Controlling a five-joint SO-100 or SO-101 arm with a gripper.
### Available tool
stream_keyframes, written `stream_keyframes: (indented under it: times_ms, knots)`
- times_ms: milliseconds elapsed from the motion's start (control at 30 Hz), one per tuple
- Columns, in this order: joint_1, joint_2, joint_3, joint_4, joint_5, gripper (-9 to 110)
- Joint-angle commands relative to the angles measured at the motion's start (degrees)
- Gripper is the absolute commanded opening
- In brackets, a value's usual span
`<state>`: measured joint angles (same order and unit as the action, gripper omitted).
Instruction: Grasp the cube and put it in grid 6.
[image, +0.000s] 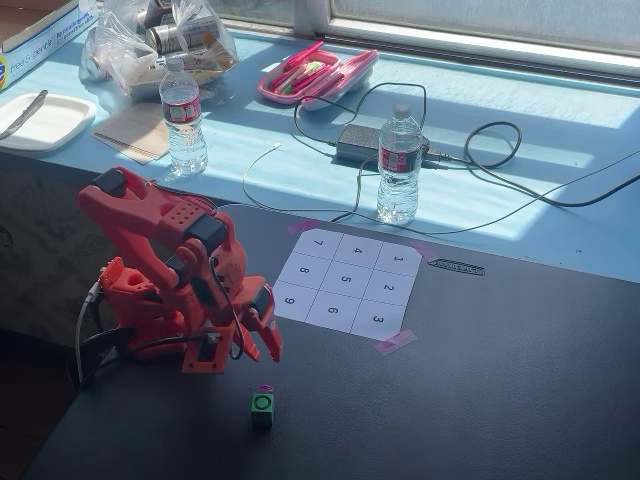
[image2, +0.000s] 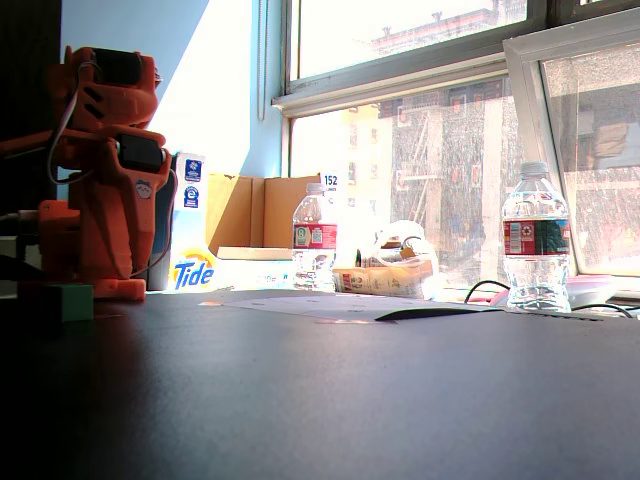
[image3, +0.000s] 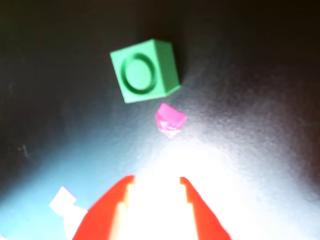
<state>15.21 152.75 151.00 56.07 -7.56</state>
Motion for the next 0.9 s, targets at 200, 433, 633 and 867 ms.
stream_keyframes:
  times_ms: [200,433,633,867]
  knots:
    - [4.04,-16.79,-14.85,5.8,-6.06,21]
    - [8.09,-26.37,-23.64,9.4,-10.9,24]
    - [11.69,-33.4,-29.53,11.16,-16.61,25]
    - [15.03,-38.85,-34.19,11.95,-20.13,25]
